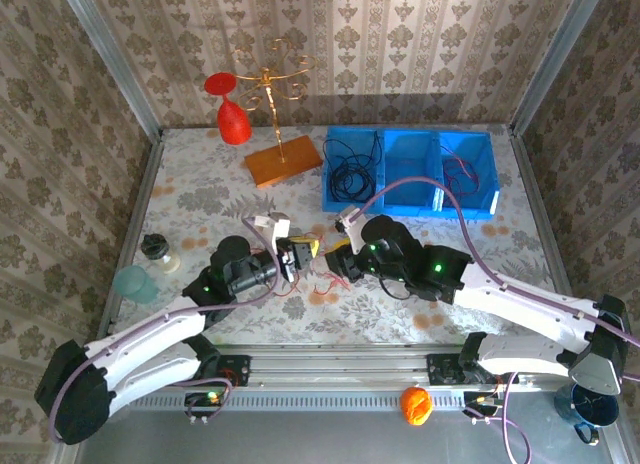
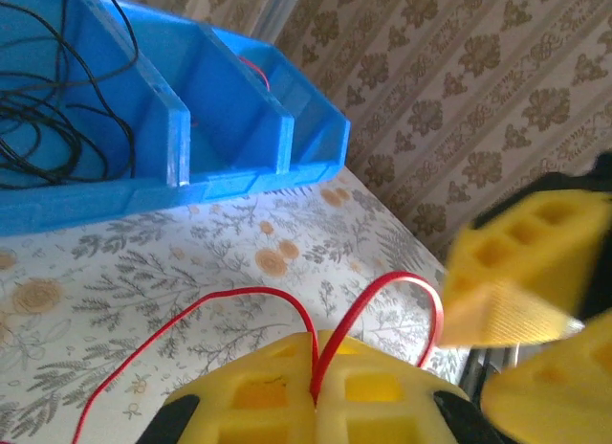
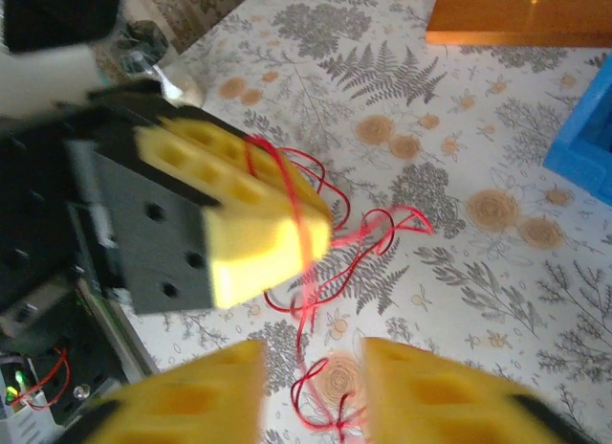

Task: Untangle the cables

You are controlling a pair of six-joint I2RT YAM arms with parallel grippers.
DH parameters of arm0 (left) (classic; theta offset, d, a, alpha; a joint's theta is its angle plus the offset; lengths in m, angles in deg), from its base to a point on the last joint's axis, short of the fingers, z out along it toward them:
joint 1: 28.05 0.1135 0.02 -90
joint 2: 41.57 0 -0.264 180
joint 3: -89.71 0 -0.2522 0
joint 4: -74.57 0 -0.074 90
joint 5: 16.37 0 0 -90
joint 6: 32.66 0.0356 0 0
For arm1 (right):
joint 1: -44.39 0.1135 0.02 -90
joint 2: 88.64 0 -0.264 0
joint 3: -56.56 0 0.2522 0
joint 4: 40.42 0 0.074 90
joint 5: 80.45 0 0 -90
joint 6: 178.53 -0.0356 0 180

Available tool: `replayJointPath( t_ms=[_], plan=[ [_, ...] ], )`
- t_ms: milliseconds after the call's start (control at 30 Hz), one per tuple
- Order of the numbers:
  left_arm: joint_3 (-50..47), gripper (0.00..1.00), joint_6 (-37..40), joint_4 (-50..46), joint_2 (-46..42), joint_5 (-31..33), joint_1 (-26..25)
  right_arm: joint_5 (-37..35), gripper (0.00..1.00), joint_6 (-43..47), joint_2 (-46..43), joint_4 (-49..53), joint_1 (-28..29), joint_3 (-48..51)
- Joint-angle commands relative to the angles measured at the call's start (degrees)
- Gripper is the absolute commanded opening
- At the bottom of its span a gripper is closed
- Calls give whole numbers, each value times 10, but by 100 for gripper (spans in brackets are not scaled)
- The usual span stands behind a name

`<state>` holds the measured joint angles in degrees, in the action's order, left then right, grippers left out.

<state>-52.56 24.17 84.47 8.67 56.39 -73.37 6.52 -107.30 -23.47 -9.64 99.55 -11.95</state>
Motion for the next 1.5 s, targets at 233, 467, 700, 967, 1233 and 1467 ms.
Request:
replayJointPath(
  t_ms=[233, 467, 700, 967, 1233, 1467],
  plan=[
    [47, 0, 10, -59, -38, 47, 0, 58, 69, 7, 5, -83, -65, 119],
    [71, 0, 1, -104, -60, 73, 6, 119, 65, 19, 111, -184, -72, 141],
    [83, 0, -16, -128, -73, 78, 17, 174, 63, 25, 194, -282, -70, 127],
    [82, 0, -31, -150, -95, 65, 47, 199, 2, 54, 262, -280, -70, 61],
    [138, 0, -2, -255, -110, 96, 127, 141, 0, 46, 184, -216, -71, 144],
    [223, 0, 16, -352, -106, 123, 237, 15, 0, -26, 93, -162, -133, 209]
  ],
)
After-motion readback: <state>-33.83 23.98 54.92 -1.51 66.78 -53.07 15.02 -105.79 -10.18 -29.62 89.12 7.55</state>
